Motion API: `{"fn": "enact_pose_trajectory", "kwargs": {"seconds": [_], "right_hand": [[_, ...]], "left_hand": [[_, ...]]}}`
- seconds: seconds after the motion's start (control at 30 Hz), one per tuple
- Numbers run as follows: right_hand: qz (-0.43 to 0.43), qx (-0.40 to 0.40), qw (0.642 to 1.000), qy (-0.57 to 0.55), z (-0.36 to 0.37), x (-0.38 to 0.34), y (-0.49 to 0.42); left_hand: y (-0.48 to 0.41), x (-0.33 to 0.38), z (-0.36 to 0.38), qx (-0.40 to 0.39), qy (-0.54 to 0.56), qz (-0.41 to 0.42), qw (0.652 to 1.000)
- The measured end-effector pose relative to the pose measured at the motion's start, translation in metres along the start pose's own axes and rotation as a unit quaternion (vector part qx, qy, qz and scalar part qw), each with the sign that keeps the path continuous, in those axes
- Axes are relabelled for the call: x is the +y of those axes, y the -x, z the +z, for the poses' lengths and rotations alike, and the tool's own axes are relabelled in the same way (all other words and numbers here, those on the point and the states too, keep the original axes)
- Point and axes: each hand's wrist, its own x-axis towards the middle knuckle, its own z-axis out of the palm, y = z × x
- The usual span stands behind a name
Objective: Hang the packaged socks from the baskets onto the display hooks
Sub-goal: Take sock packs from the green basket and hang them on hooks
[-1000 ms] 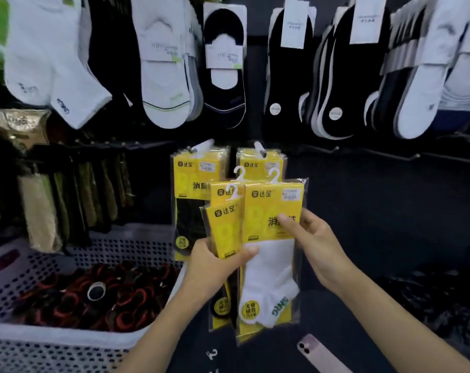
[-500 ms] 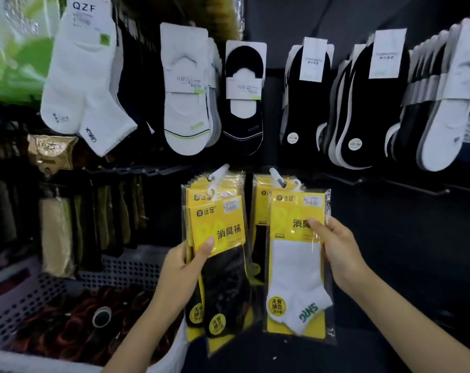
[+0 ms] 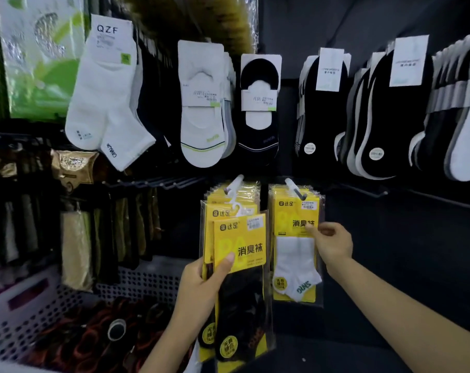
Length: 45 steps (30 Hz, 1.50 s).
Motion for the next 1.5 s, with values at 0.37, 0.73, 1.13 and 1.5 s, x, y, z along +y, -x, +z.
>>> {"fn": "enact_pose_trajectory", "kwargs": {"seconds": [0.37, 0.73, 1.13, 1.5], "right_hand": [[-0.016, -0.3, 0.946, -0.119, -0.022, -0.016, 0.095], [0.005, -0.198, 0.966, -0.166, -0.054, -0.031, 0.08], [-0.032, -0.185, 0.98, -0.067, -0.023, -0.036, 0.021], [0.019, -0.059, 0.998, -0.025, -0.034, 0.006, 0.033]], "left_hand": [[0.003, -0.005, 0.03, 0.016, 0.019, -0.086, 0.996], [-0.004, 0.01, 0.031, 0.079, -0.054, -0.016, 0.995], [-0.013, 0.013, 0.005, 0.129, -0.056, 0.001, 0.99], [-0.009, 0.004, 0.024, 0.039, -0.034, -0.03, 0.998]]}}
